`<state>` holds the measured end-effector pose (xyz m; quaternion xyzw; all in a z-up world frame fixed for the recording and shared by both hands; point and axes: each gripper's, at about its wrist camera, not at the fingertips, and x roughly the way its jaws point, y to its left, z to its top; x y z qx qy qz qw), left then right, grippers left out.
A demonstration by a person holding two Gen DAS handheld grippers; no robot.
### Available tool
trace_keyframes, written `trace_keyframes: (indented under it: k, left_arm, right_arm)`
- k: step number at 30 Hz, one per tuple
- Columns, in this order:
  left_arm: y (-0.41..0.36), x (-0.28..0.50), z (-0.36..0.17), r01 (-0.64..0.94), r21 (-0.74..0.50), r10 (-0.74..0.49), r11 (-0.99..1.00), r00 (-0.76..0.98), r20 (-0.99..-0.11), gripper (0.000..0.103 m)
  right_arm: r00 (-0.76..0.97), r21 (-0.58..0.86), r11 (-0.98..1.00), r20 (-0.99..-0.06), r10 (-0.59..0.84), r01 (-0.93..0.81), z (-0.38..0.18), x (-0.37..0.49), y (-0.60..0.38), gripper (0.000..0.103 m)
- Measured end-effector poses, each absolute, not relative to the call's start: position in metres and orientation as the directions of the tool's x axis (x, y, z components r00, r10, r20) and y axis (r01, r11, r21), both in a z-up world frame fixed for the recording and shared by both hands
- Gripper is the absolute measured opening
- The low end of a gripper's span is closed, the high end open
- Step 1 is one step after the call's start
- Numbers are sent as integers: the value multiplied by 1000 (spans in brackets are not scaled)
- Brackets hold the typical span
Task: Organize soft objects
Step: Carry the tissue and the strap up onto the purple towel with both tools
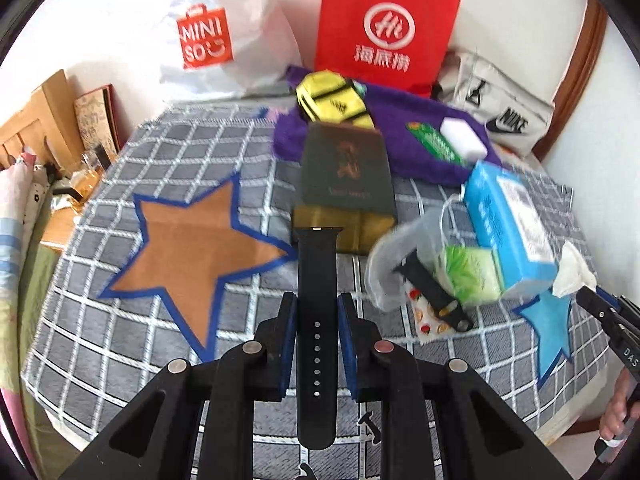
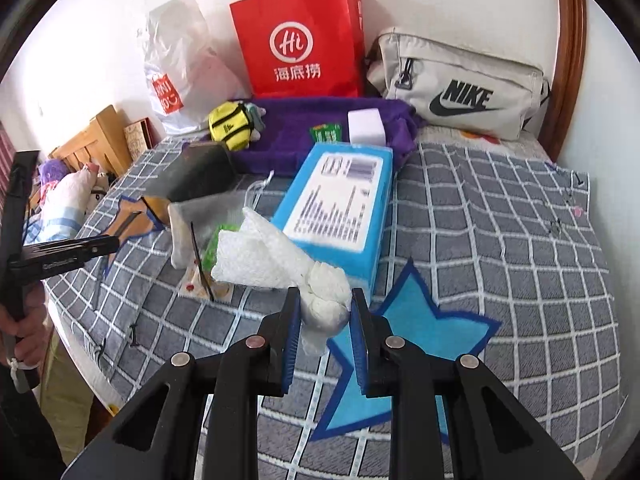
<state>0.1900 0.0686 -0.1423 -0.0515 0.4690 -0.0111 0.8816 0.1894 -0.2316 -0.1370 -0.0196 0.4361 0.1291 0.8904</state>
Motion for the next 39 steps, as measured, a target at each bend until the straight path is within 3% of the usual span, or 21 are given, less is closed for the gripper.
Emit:
trace_keyframes:
  k: [16, 39]
  left_arm:
    - [68, 253, -91, -7, -180, -137, 984, 622, -771, 20]
    - [60, 377, -72, 22, -271, -222, 962, 638, -737, 20]
  right_arm:
    - [653, 60, 966, -726, 215, -251, -91, 246, -222, 24]
    - [670, 59, 967, -711, 216, -249, -86, 363, -202, 24]
